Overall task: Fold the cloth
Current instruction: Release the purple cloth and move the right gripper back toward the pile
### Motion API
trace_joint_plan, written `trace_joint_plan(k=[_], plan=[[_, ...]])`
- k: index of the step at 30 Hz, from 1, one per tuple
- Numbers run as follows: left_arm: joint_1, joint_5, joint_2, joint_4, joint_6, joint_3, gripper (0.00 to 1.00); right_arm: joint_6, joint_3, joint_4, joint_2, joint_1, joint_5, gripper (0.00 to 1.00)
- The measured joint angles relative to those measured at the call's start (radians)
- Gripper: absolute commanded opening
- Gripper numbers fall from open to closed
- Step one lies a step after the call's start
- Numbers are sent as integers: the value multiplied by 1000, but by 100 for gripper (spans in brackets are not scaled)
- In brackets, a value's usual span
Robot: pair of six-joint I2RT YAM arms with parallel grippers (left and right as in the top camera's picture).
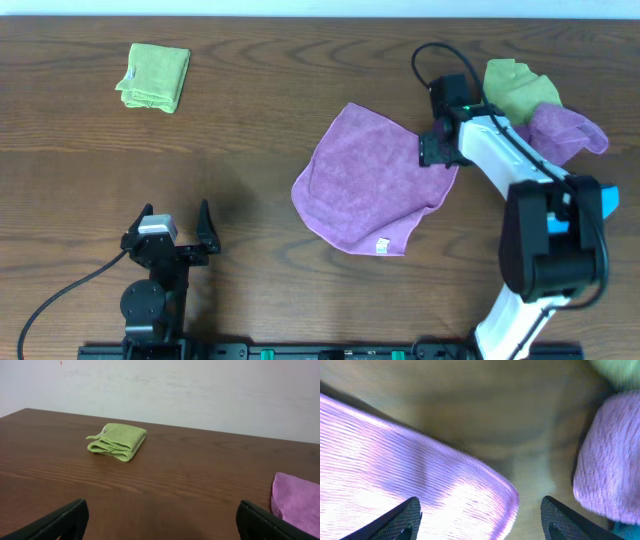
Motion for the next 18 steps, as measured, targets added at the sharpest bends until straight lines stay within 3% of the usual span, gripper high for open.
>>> trace_joint_plan(k=[12, 13, 16, 17, 18], plan=[[0, 16, 0, 34, 0, -11, 95, -23, 16, 175, -214, 0, -199, 72], [0, 29, 0, 42, 0, -13, 100, -26, 16, 175, -217, 0, -210, 72], [0, 89, 0, 76, -3, -23, 16, -31, 16, 177, -218, 0, -237, 70], [0, 113, 0, 90, -4, -24, 6, -33, 16, 176, -218, 0, -243, 68], [0, 132, 0, 111, -14, -27, 6, -36, 16, 171, -218, 0, -248, 66]])
